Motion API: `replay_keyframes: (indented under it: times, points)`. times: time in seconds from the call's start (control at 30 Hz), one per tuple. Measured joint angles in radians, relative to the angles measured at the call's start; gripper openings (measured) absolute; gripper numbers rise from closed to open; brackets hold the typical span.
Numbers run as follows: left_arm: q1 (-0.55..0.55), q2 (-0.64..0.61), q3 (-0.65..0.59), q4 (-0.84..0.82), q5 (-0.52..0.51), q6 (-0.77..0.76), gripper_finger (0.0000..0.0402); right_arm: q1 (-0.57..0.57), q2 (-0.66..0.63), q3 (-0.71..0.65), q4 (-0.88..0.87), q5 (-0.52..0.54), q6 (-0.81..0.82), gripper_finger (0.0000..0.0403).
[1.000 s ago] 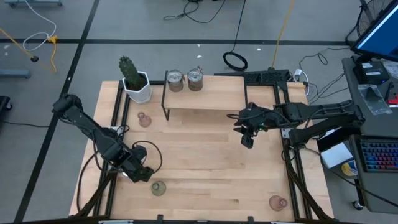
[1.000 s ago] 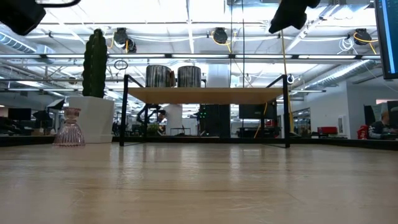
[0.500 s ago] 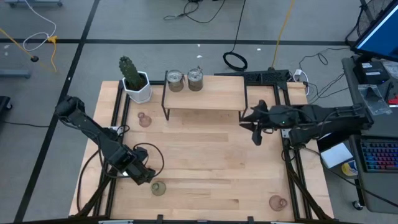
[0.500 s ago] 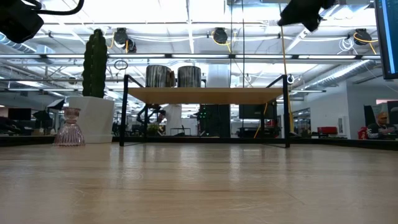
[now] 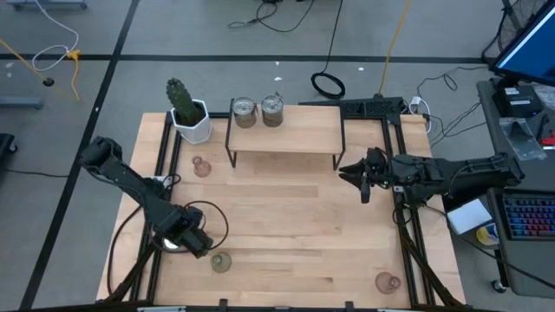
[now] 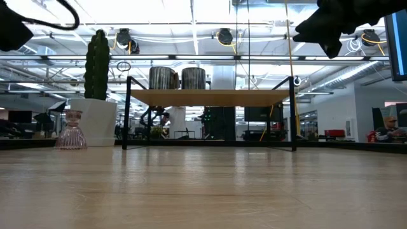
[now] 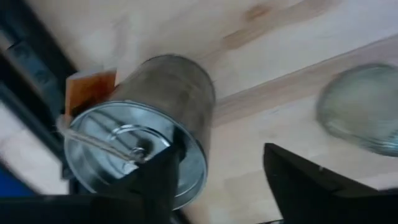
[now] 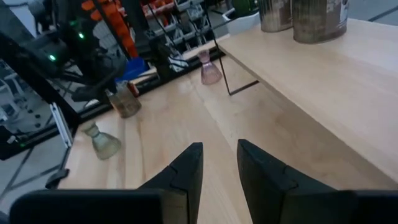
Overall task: Pick & Place candle stick holders
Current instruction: Put the silver scented candle on the shelf
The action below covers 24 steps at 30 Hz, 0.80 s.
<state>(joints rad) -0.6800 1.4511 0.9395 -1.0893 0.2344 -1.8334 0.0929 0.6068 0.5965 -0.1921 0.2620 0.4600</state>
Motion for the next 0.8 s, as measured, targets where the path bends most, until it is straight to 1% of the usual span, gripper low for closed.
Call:
replay_keyframes:
  times: [0.07, 0.2, 0.43, 0.5, 0.8]
  points:
    - [0.009, 0.016, 0.001, -0.015, 0.029, 0.015, 0.0194, 0.0, -0.011, -0.003, 0.001, 0.0, 0.0, 0.009]
    - [0.029, 0.027, 0.001, -0.039, 0.051, 0.019, 0.0133, 0.0, -0.019, -0.004, 0.001, 0.0, -0.004, 0.009]
    - [0.039, 0.028, 0.003, -0.058, 0.05, 0.04, 0.0021, 0.0, -0.02, -0.004, 0.001, 0.0, -0.008, 0.009]
    - [0.038, 0.028, 0.003, -0.064, 0.048, 0.031, 0.001, 0.0, -0.02, -0.004, 0.001, 0.0, -0.008, 0.009]
    - [0.047, 0.03, 0.017, -0.093, 0.03, 0.04, 0.0004, 0.0, -0.02, -0.004, 0.001, 0.0, -0.008, 0.009]
